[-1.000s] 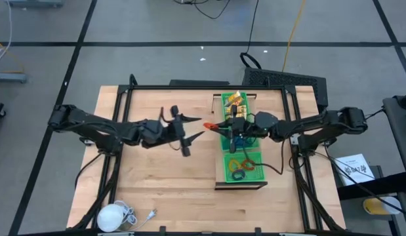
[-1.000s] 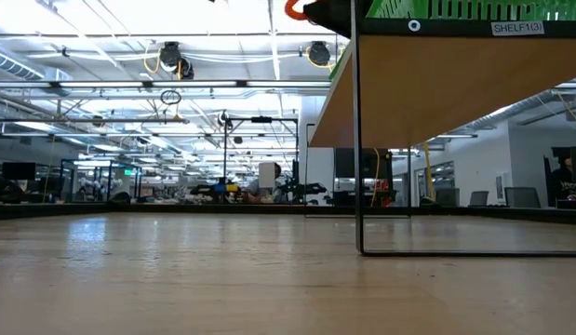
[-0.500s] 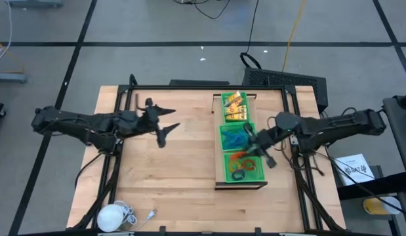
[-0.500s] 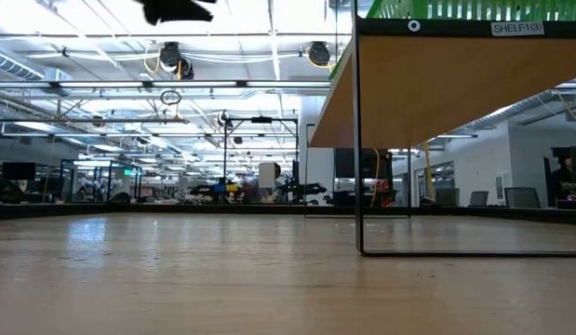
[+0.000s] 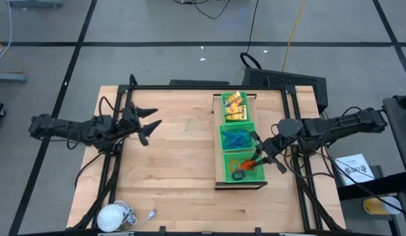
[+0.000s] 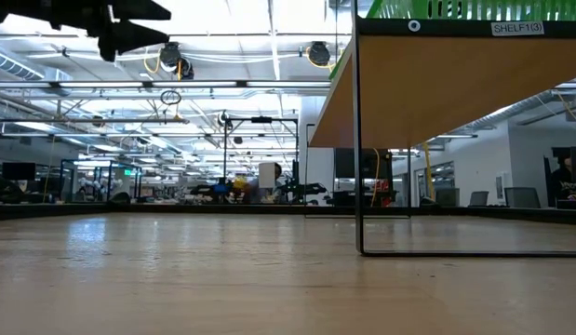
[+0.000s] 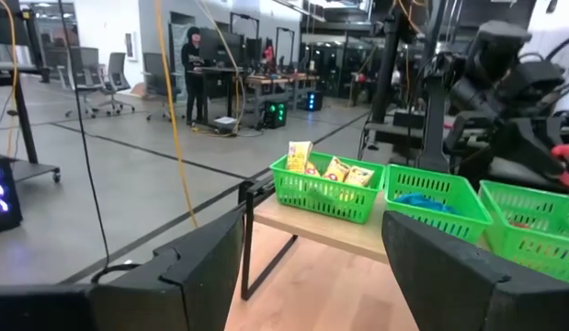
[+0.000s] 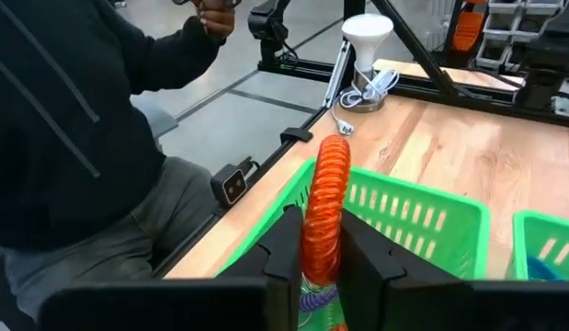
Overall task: Pick & Place Office Desk Supplies
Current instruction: Put the orange spring keychain into the bottom green bin, then return to Home Position
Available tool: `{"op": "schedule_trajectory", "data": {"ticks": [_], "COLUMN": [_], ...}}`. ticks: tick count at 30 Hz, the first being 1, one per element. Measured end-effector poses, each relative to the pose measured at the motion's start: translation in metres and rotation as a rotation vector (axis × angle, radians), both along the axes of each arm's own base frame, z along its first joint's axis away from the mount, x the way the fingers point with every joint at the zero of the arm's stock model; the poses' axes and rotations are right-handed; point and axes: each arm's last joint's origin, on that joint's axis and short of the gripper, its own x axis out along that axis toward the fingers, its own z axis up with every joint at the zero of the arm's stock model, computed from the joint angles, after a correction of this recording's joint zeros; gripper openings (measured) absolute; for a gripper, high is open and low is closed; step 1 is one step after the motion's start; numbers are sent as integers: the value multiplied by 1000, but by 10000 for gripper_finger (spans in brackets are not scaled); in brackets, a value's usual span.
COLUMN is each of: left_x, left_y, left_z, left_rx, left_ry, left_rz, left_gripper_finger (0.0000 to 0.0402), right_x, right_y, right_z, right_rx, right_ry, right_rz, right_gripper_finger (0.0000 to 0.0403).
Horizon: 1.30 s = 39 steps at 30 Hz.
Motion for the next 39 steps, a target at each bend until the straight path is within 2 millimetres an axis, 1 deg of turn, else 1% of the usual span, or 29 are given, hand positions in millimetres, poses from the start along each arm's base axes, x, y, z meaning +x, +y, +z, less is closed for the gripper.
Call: {"op": "schedule_trajectory", "data": {"ticks": [3, 10, 13, 16, 20, 21, 23, 28, 30, 32, 34, 36, 39], "left_x": [-4, -3, -3, -3, -4, -5, -9, -19, -21, -24, -26, -28, -31], "left_y": [0, 0, 0, 0, -2, -2, -1, 1, 1, 1, 1, 1, 2], "left_z": [-4, -6, -6, -6, -8, -9, -9, -13, -18, -24, -35, -46, -64], "left_rx": [-18, -20, 25, 106, 100, 104, 111, 87, 86, 94, 103, 99, 73], "left_ry": [-13, -4, 18, 53, 70, 78, 89, 112, 88, 45, 23, -1, -34], "left_rz": [-1, -2, 1, 4, -35, -39, -39, -41, -53, -70, -77, -77, -76], "left_gripper_finger": [271, 271, 271, 271, 271, 271, 271, 271, 271, 271, 271, 271, 271], "right_x": [0, 0, -2, -10, -35, -41, -57, -99, -114, -127, -135, -140, -143], "right_y": [0, 0, 0, -2, -8, -11, -18, -38, -45, -50, -52, -52, -51], "right_z": [0, 0, 2, 5, 11, 13, 15, 16, 14, 11, 8, 6, 0], "right_rx": [1, 7, 22, 17, -33, -48, -80, -156, -154, -179, -194, -174, -153], "right_ry": [-1, 0, 2, -9, -37, -47, -61, -71, -67, -63, -84, -129, -152], "right_rz": [-1, -3, -9, -8, -18, -53, -188, -647, -830, -955, -988, -987, -932], "right_gripper_finger": [61, 121, 141, 155, 164, 164, 164, 160, 161, 163, 165, 166, 166]}}
